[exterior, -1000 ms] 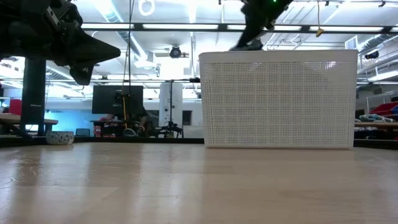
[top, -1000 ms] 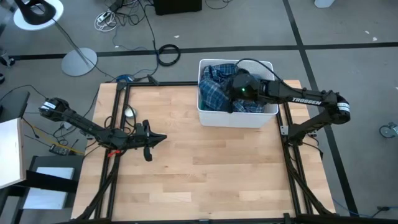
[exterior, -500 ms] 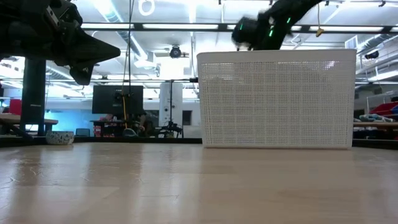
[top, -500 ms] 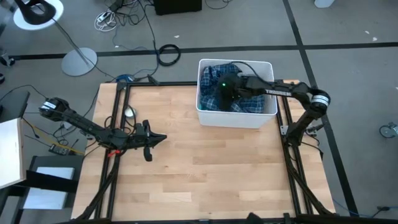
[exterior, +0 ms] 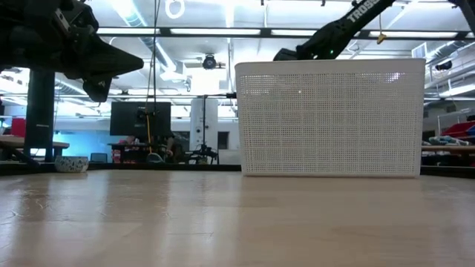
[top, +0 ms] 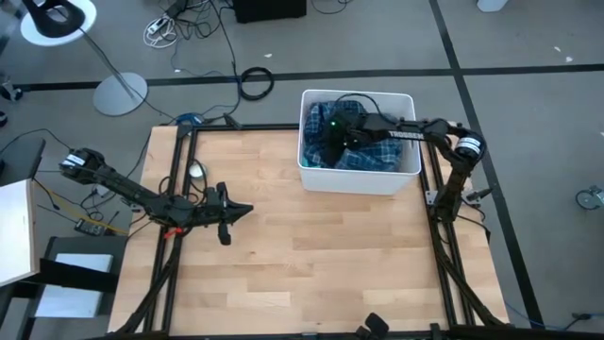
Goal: Sort clothes
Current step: Put the blue shirt into the white bin, then move the white bin to the top center of the table
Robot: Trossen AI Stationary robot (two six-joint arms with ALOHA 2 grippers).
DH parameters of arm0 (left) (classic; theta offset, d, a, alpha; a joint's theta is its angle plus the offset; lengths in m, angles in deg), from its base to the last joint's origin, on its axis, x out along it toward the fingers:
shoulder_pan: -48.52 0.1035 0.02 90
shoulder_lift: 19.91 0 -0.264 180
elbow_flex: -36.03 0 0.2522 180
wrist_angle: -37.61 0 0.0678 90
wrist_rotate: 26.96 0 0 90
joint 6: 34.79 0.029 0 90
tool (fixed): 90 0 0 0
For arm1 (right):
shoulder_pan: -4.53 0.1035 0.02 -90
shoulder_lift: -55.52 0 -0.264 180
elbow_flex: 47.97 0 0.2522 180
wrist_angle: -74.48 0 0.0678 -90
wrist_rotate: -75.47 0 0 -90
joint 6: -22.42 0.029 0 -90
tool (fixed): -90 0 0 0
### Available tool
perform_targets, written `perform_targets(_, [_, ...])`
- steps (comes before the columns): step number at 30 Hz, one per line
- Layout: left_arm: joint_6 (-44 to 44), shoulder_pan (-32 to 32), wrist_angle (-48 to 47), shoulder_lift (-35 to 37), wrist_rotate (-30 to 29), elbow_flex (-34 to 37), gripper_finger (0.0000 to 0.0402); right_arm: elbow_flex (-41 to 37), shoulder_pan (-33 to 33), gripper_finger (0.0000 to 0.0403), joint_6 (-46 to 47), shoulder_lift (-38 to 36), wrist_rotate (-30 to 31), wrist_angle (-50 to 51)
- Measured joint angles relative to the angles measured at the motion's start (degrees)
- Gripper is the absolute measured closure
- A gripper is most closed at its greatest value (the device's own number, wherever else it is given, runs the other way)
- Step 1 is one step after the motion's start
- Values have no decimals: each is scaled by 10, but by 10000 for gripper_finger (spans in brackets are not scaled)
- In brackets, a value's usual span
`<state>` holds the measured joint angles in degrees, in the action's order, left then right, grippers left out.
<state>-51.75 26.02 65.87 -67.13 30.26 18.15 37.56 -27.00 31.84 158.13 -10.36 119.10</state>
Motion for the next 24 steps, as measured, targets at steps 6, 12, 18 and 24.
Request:
perform_targets(6, [3,0,-2,0,-2,0,400,-2,3,207,-5,-96,-31,12])
perform_targets(12, [4,0,-7,0,-6,0,400,-2,8,208,11,-216,-84,47])
perform_targets(18, [4,0,-16,0,-6,0,398,-2,12,208,42,-320,-89,53])
perform_targets(24, [4,0,-14,0,-6,0,397,-2,16,208,84,-405,-144,99])
